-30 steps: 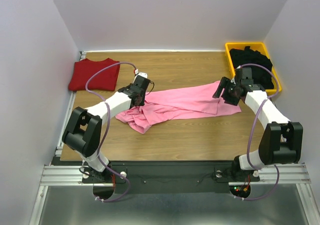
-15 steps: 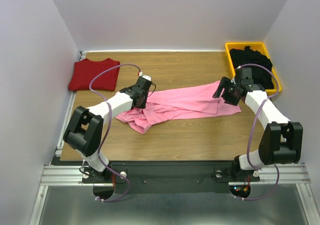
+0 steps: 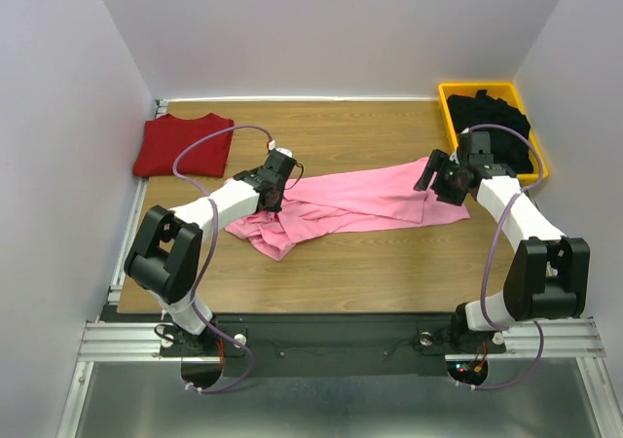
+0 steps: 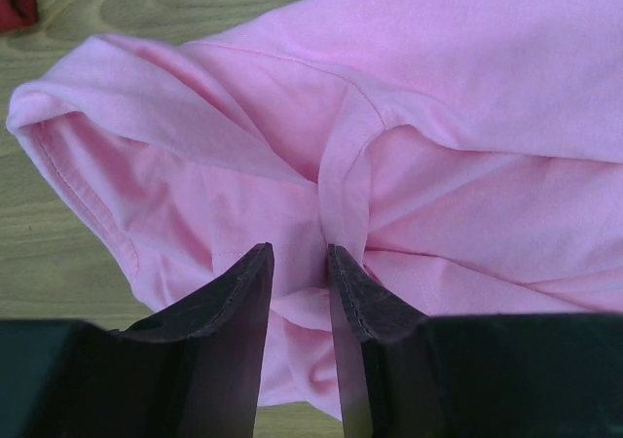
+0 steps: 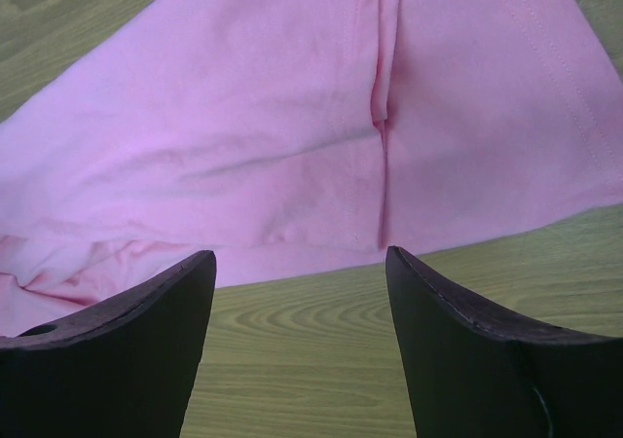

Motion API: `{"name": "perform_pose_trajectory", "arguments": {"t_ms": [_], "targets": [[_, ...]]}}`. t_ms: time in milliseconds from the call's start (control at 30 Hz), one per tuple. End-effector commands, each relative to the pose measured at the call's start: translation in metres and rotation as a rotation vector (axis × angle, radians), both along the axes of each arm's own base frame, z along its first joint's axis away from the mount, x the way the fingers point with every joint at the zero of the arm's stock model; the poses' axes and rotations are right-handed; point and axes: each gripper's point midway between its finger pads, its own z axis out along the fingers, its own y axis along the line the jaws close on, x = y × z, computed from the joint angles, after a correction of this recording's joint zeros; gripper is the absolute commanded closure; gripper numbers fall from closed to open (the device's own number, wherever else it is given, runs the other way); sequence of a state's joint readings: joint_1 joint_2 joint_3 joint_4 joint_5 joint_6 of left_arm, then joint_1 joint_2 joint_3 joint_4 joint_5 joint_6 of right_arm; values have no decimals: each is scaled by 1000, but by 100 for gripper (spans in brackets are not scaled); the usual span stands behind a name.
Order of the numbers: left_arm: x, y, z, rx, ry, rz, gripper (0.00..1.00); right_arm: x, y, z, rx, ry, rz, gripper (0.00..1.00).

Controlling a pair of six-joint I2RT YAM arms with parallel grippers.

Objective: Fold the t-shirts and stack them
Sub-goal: Flatten the tshirt out

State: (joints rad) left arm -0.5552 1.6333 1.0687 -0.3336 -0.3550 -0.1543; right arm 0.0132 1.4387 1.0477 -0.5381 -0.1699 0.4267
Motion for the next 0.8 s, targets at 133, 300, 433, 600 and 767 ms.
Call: {"name": "perform_pose_trajectory", "arguments": {"t_ms": [133,300,433,600,767], "targets": [[4,-7,4,-11,-8,-22,59,6,0,10,12,-54,-4,24],[9,-9,-2,2,4,-16,59,6,0,12,10,-58,-4,24],[12,-9,-2,5,-1,-13,63,5,-1,13,6,-63,-5,24],[13,-9,5,11,-14,-18,75,6,-1,13,5,-62,-3,24],[15,-2,20,27,-56,12,91,8,-2,12,4,-61,-4,24]]}}
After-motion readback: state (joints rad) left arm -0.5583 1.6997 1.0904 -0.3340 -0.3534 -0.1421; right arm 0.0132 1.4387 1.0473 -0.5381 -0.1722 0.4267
